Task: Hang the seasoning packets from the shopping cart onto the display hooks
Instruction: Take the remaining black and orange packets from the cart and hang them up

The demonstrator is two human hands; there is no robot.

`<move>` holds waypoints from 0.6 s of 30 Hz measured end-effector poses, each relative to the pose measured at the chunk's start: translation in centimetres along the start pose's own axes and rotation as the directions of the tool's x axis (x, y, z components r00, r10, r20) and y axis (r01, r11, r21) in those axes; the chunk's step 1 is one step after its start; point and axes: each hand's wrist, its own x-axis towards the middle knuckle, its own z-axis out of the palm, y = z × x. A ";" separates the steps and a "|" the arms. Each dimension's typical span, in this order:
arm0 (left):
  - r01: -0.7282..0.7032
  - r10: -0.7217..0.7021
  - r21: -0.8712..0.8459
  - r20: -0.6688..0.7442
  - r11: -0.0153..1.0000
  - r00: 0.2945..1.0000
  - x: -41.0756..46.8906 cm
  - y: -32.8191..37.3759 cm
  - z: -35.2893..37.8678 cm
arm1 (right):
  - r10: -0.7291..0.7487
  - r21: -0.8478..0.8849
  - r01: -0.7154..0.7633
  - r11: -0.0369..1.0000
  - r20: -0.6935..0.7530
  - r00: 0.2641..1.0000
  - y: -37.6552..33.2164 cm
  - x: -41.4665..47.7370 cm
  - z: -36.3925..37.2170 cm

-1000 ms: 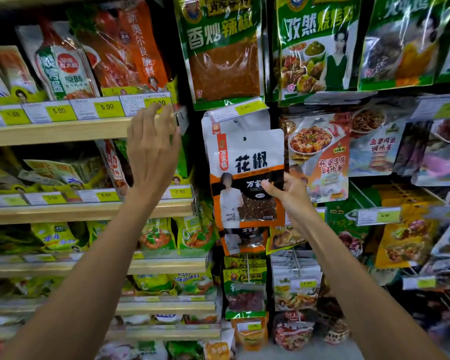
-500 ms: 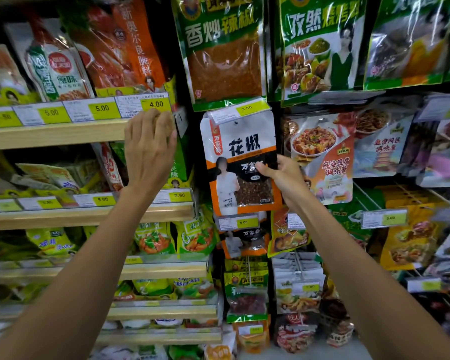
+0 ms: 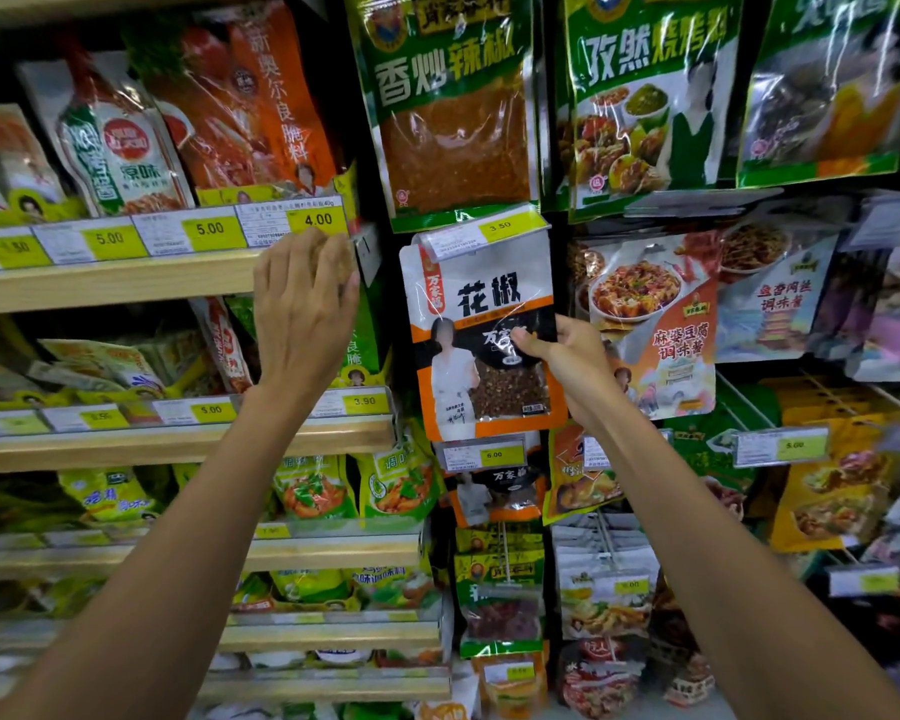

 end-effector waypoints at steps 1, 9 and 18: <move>0.000 0.000 -0.002 -0.001 1.000 1.000 0.0 0.0 0.0 | 0.006 0.007 -0.006 1.000 -0.007 1.000 -0.1 -0.1 -0.1; -0.002 0.002 -0.024 -0.006 1.000 1.000 0.1 0.1 -0.3 | 0.127 0.050 -0.127 0.991 -0.003 0.992 -0.1 -1.2 -0.7; -0.022 0.022 -0.014 -0.018 1.000 1.000 0.1 -0.1 -0.3 | 0.072 0.017 -0.072 0.997 -0.003 0.997 1.0 -2.7 -0.9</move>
